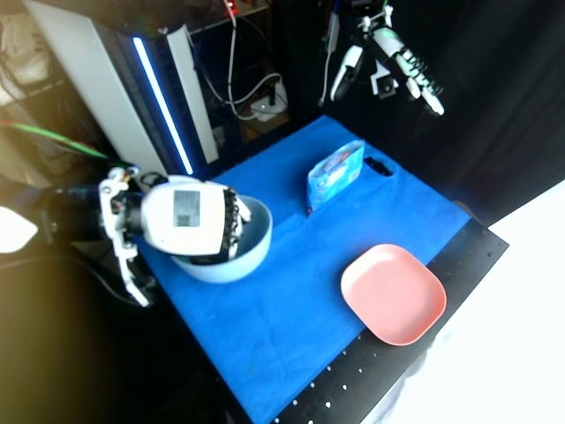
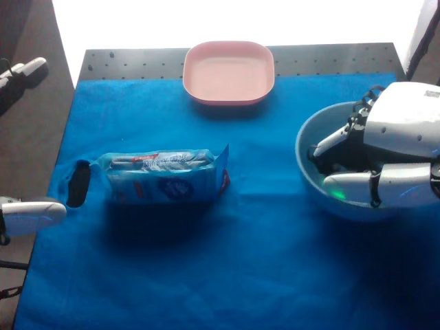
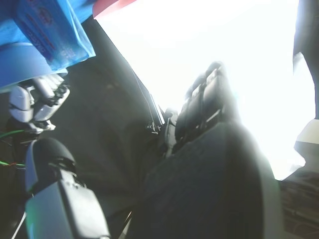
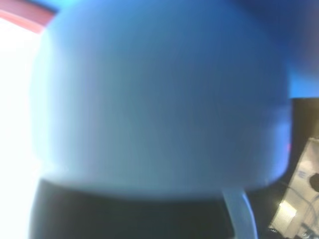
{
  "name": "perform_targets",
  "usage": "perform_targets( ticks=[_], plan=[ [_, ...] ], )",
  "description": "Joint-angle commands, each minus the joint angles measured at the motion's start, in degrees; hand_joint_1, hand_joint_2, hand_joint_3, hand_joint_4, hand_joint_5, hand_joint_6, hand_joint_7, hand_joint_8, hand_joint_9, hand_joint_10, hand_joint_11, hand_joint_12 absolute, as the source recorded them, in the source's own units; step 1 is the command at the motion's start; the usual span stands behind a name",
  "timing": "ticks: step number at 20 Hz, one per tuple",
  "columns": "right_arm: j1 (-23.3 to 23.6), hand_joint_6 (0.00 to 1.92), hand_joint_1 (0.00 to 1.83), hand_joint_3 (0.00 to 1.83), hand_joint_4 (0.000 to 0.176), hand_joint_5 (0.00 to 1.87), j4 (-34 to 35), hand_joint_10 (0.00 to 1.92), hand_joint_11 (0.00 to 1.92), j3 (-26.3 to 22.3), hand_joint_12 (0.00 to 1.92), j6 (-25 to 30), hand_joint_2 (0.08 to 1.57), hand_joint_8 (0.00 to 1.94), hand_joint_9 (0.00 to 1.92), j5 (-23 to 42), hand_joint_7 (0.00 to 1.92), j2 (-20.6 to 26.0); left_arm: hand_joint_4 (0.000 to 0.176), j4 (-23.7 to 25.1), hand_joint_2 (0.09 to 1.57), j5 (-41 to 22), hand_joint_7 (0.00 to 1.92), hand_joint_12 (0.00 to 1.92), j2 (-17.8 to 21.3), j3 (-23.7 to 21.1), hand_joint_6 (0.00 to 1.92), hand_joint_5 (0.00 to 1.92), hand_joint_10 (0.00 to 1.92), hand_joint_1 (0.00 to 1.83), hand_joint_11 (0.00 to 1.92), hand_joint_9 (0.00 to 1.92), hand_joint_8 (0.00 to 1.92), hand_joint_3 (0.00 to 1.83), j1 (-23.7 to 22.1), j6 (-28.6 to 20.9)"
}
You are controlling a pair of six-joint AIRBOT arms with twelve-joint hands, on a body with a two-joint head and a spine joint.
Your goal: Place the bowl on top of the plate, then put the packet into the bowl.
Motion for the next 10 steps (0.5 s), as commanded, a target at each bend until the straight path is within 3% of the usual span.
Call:
perform_targets(
  ticks=[1, 2, 3, 4, 5, 6, 7, 8, 10],
  plan=[
    [0.7, 0.32, 0.0, 0.0, 0.0, 0.9, 1.8, 1.59, 1.08, -0.2, 1.8, 0.1, 1.38, 1.14, 1.08, 5.5, 1.0, -0.1, 0.176, -0.4, 0.81, -7.4, 0.0, 0.0, -0.1, -0.1, 0.0, 0.03, 0.0, 0.73, 0.0, 0.0, 0.0, 0.0, -0.5, -0.6],
    [0.7, 0.13, 0.0, 0.0, 0.0, 0.88, 1.8, 1.46, 0.98, -0.4, 1.7, 0.1, 1.35, 0.91, 1.0, 5.5, 0.97, 0.0, 0.176, -0.4, 0.81, -7.4, 0.0, 0.0, -0.1, -0.1, 0.0, 0.03, 0.0, 0.72, 0.0, 0.0, 0.0, 0.0, -0.5, -0.6],
    [0.7, 0.0, 0.0, 0.0, 0.019, 0.56, 1.8, 0.55, 0.48, -0.5, 1.17, 0.1, 1.2, 0.23, 0.76, 5.5, 0.77, 0.1, 0.176, -0.4, 0.81, -7.4, 0.0, 0.0, -0.1, -0.1, 0.0, 0.04, 0.0, 0.72, 0.0, 0.0, 0.0, 0.0, -0.5, -0.6],
    [0.7, 0.0, 0.0, 0.0, 0.019, 0.56, 1.8, 0.55, 0.48, -0.6, 1.17, 0.1, 1.2, 0.23, 0.76, 5.5, 0.77, 0.2, 0.176, -0.4, 0.81, -7.4, 0.0, 0.0, -0.2, -0.1, 0.0, 0.04, 0.0, 0.72, 0.0, 0.0, 0.0, 0.0, -0.5, -0.6],
    [0.7, 0.0, 0.0, 0.0, 0.016, 0.51, 1.8, 0.27, 0.43, -0.8, 1.06, 0.1, 1.17, 0.06, 0.75, 5.5, 0.72, 0.3, 0.176, -0.5, 0.81, -7.4, 0.0, 0.0, -0.2, -0.1, 0.0, 0.03, 0.0, 0.71, 0.0, 0.0, 0.0, 0.0, -0.5, -0.6],
    [0.7, 0.0, 0.0, 0.0, 0.029, 0.43, 1.8, 0.11, 0.36, -1.0, 1.06, 0.1, 1.12, 0.01, 0.68, 5.5, 0.58, 0.5, 0.176, -0.5, 0.81, -7.4, 0.0, 0.0, -0.2, -0.1, 0.0, 0.04, 0.0, 0.72, 0.0, 0.0, 0.0, 0.0, -0.5, -0.6],
    [0.7, 0.0, 0.0, 0.0, 0.016, 0.42, 1.7, 0.03, 0.28, -1.2, 1.07, 0.1, 1.06, 0.0, 0.61, 5.5, 0.47, 0.8, 0.176, -0.5, 0.82, -7.4, 0.0, 0.0, -0.2, -0.1, 0.0, 0.03, 0.0, 0.7, 0.0, 0.0, 0.0, 0.0, -0.5, -0.6],
    [0.7, 0.0, 0.0, 0.0, 0.016, 0.42, 1.7, 0.03, 0.28, -1.3, 1.07, 0.1, 1.06, 0.0, 0.61, 5.5, 0.47, 1.0, 0.176, -0.5, 0.82, -7.4, 0.0, 0.0, -0.2, -0.1, 0.0, 0.03, 0.0, 0.7, 0.0, 0.0, 0.0, 0.0, -0.5, -0.6],
    [0.7, 0.0, 0.0, 0.0, 0.065, 0.3, 1.6, 0.0, 0.13, -1.4, 1.06, 0.1, 1.0, 0.0, 0.49, 5.5, 0.34, 1.4, 0.176, -0.6, 0.8, -7.4, 0.0, 0.0, -0.3, -0.1, 0.0, 0.04, 0.0, 0.74, 0.0, 0.0, 0.0, 0.0, -0.4, -0.6]
  ],
)
